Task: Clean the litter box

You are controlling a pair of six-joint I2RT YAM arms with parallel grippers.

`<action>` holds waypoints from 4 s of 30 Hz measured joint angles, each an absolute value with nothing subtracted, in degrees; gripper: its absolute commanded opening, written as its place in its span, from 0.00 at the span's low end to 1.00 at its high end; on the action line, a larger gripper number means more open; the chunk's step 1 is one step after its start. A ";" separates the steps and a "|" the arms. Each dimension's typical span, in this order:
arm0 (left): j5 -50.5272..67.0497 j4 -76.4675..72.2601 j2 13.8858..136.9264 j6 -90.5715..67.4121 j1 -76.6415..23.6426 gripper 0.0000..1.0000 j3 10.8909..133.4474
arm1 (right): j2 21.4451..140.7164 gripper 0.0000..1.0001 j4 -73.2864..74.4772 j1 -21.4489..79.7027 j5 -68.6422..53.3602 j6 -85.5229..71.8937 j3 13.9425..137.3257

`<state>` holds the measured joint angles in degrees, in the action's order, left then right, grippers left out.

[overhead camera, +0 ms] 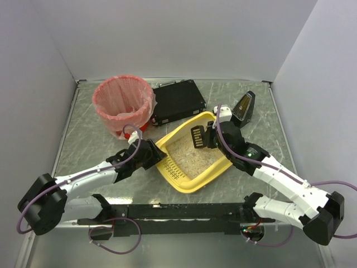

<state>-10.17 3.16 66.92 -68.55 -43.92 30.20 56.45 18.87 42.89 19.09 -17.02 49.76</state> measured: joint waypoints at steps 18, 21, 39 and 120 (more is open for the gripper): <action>9.54 0.45 86.41 -52.25 -26.72 0.37 47.27 | 60.73 0.00 28.97 36.64 11.11 -20.01 58.26; 10.55 0.45 87.11 -49.63 -25.98 0.47 48.27 | 62.37 0.00 29.82 36.23 6.79 -19.81 58.83; 9.02 3.22 84.97 -44.38 -25.67 0.47 47.35 | 67.20 0.00 26.55 41.60 -9.30 -21.69 57.95; 6.20 4.38 84.53 -43.62 -27.05 0.48 47.79 | 88.62 0.00 36.40 35.59 10.48 -30.24 76.66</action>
<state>6.20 4.38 84.53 -43.62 -27.05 47.79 88.62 36.40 35.59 10.48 -30.24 76.66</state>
